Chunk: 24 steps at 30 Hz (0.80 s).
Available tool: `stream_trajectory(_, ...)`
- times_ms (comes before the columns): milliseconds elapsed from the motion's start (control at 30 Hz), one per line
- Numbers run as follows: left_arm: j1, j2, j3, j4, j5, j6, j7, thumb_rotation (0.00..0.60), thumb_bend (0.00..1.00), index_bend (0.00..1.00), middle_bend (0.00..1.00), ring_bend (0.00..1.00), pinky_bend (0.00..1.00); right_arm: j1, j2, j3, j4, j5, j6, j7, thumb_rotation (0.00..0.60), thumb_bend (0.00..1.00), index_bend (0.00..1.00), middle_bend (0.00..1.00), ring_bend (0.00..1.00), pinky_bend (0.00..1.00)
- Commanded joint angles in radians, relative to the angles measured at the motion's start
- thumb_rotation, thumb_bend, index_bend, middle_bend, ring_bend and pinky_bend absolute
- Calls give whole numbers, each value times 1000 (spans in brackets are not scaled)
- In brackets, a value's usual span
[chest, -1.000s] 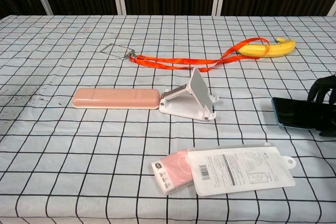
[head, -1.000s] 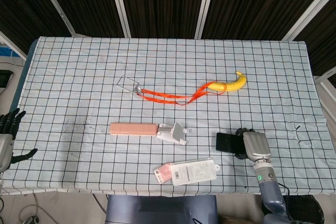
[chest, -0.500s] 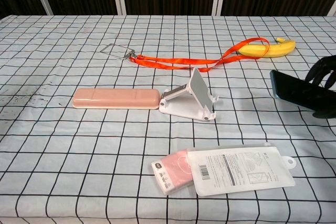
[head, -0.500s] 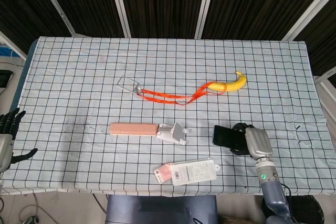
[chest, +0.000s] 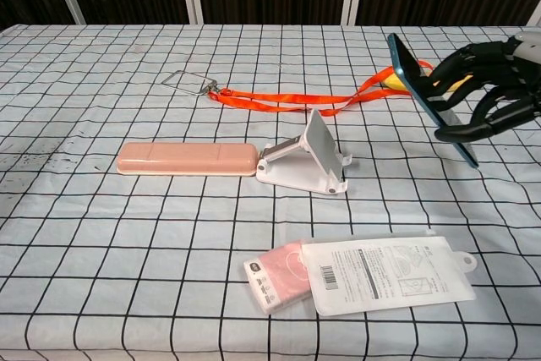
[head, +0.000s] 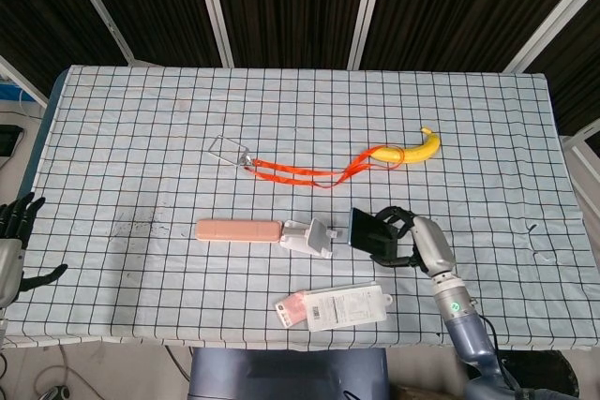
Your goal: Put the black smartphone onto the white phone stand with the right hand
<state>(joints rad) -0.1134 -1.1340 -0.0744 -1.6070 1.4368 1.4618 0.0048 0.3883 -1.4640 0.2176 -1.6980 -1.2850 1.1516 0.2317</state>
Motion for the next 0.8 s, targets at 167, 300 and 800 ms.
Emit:
stream_trajectory(167, -1, -1, -1, 0, -2, -1, 0, 600, 0, 0, 0, 0, 0, 16, -108, 27, 63, -12, 43, 45, 600, 254, 676, 669, 565, 504)
stream_trajectory(300, -1, -1, -2, 0, -3, -2, -1, 600, 0, 0, 0, 0, 0, 22, -144, 33, 78, -2, 49, 50, 600, 253, 676, 669, 564, 504)
stream_trajectory(800, -6, 1, -1, 0, -4, -15, -6, 600, 0, 0, 0, 0, 0, 39, -279, 43, 143, 55, 46, 61, 600, 253, 676, 669, 563, 504)
